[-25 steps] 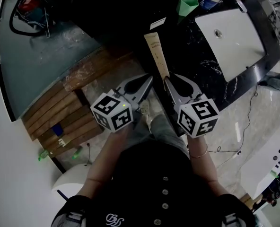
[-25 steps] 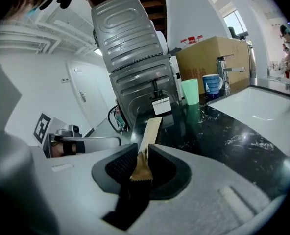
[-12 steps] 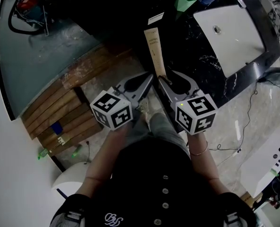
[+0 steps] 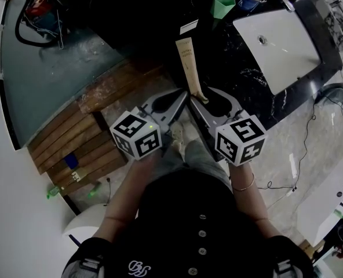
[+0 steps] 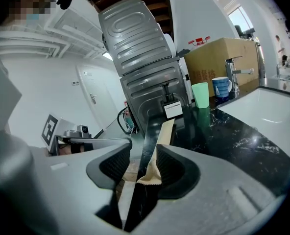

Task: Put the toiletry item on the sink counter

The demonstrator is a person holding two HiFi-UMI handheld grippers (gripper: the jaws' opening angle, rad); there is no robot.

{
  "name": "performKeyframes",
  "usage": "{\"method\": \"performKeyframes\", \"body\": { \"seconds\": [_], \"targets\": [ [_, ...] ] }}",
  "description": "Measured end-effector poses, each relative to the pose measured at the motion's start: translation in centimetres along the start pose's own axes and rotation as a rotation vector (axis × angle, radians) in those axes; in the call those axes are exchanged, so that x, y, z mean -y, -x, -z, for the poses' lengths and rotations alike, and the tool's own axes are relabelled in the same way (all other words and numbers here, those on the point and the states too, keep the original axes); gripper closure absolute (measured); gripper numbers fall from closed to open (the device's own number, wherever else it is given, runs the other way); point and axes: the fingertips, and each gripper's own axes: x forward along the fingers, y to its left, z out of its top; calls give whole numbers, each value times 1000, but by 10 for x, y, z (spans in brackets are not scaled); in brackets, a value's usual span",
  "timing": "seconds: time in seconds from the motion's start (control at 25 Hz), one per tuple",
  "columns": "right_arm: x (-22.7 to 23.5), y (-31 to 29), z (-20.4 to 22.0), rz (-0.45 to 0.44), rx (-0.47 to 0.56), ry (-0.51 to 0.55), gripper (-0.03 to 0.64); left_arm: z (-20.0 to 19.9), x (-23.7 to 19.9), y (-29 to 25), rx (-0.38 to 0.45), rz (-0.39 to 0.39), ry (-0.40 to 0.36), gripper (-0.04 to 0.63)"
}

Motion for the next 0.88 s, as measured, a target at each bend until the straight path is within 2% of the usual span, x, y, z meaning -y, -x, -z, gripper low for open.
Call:
{"method": "performKeyframes", "body": {
  "seconds": [0.44,0.88],
  "targets": [
    [-9,56,-10,-30,117,19,454,-1,45,12,69,-30,-48,583],
    [-32,125,-7,-114,234,50,541,20,110,29,121,-55,-96,583]
  ]
}}
